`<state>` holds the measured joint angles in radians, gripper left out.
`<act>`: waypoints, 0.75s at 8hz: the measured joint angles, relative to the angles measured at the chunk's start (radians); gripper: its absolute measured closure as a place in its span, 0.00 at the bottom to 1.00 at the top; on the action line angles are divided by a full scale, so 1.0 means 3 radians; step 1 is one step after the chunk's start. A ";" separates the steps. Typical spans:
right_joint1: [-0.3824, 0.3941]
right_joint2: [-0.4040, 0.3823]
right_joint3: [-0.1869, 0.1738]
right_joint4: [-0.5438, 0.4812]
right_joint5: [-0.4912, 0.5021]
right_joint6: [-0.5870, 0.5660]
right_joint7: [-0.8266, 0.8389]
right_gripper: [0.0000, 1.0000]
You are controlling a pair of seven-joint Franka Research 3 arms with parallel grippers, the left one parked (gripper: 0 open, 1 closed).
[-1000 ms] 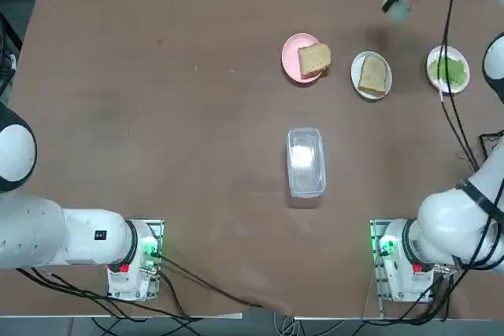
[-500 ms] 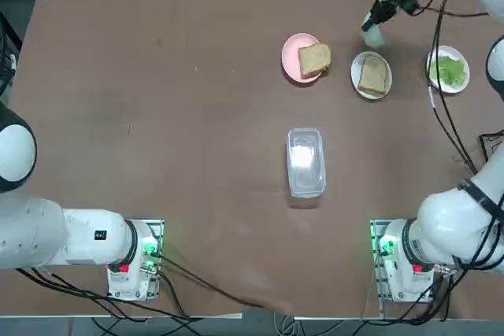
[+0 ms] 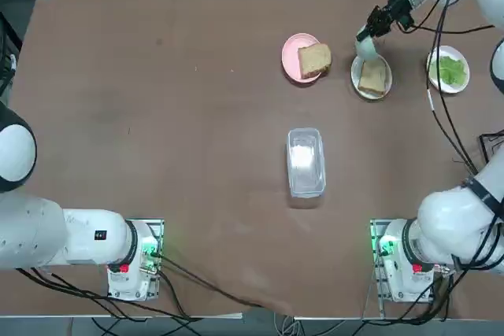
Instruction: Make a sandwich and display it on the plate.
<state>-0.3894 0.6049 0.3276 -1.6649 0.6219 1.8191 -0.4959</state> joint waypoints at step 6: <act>-0.0299 0.0001 -0.0003 -0.0137 0.0390 -0.0460 -0.0027 0.95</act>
<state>-0.4790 0.6053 0.3266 -1.7060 0.7388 1.6810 -0.5039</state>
